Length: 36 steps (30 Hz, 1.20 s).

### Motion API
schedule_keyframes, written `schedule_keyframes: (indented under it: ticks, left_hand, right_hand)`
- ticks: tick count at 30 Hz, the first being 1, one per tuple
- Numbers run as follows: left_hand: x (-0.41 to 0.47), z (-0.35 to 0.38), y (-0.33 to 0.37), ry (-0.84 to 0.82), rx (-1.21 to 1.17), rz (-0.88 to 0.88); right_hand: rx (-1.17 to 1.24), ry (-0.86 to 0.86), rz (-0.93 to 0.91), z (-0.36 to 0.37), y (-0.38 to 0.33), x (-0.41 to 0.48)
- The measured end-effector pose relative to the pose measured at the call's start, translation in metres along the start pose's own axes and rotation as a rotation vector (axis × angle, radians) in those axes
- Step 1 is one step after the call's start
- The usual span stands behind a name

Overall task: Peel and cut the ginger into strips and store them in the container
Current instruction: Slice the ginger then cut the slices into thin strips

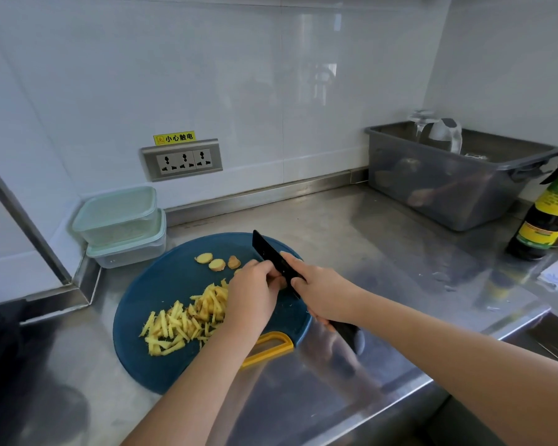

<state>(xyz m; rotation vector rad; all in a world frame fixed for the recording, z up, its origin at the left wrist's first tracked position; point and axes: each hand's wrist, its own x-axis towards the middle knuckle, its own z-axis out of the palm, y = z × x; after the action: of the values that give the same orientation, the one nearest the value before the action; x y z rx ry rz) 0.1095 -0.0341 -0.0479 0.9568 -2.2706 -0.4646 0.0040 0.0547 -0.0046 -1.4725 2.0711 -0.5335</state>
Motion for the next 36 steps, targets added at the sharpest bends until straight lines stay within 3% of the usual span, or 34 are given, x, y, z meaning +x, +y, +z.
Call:
schedule_keyframes:
  ticks: [4,8,36]
  left_hand:
    - [-0.001,-0.001,-0.005,-0.02,-0.044,-0.01]
    - [0.0,-0.001,-0.007,-0.034,-0.034,-0.009]
    - [0.001,-0.003,-0.003,-0.034,0.072,0.012]
  right_hand:
    - [0.168,0.079,0.053,0.003,0.007,0.004]
    - [0.344,0.002,0.081,-0.008,0.013,0.001]
    - [0.121,-0.076,0.034,-0.017,-0.004,-0.013]
